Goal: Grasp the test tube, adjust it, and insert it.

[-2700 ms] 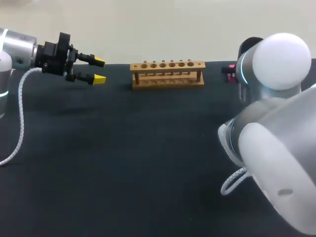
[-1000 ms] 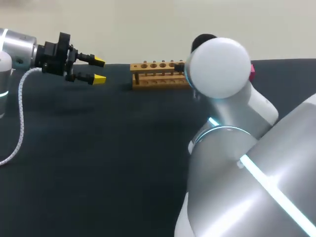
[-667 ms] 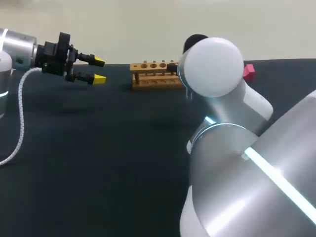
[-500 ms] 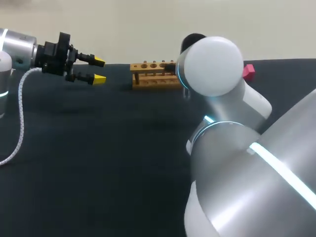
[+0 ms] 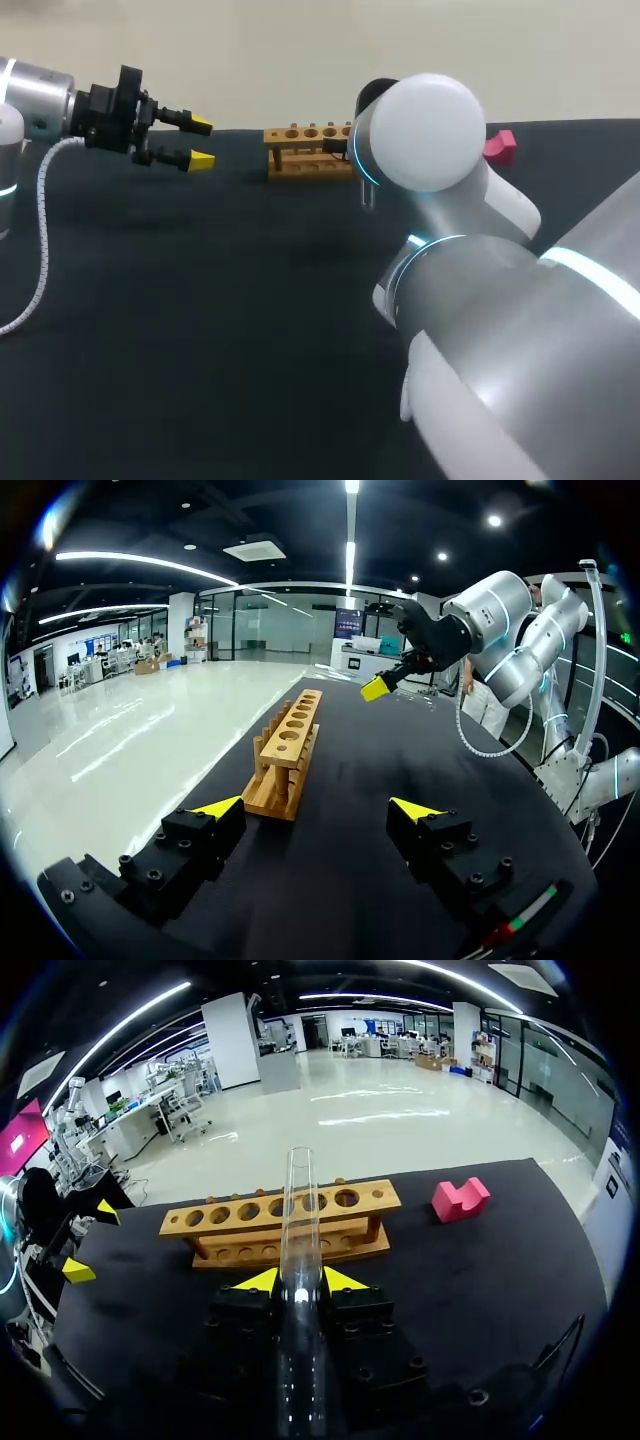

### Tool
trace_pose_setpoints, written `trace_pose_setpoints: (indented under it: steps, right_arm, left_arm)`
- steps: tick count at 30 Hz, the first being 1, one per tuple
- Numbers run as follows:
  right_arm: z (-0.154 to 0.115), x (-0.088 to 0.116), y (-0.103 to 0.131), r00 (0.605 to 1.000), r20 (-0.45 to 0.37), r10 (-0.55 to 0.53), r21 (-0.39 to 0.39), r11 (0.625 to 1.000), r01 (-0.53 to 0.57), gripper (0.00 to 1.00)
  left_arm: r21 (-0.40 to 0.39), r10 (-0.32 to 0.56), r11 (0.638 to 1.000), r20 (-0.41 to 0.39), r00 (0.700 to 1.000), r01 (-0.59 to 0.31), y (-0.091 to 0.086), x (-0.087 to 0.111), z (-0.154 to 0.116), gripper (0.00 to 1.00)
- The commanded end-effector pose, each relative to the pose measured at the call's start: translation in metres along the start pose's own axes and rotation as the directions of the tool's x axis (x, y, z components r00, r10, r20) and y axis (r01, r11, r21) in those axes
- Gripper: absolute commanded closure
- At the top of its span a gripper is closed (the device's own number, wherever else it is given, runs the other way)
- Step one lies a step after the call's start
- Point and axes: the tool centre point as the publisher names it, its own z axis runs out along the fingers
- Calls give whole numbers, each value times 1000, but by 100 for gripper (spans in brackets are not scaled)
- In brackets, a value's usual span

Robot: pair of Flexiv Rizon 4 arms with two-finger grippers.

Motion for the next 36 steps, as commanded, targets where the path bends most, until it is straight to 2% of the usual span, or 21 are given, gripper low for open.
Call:
trace_pose_setpoints:
  steps: [1, 13, 36]
  right_arm:
    - [15, -6, 4, 1000, -18, 2, -12, 1000, -2, 100]
    - [38, -13, 9, 1000, -14, -8, -29, 1000, 8, 100]
    - [57, -9, 14, 1000, -21, 12, -35, 999, -12, 100]
  left_arm:
    - [1, 3, 1000, 3, 1000, -3, 1, 1, 0, 0]
    - [1, 3, 1000, 3, 1000, -3, 1, 1, 0, 0]
    - [1, 3, 1000, 3, 1000, -3, 1, 1, 0, 0]
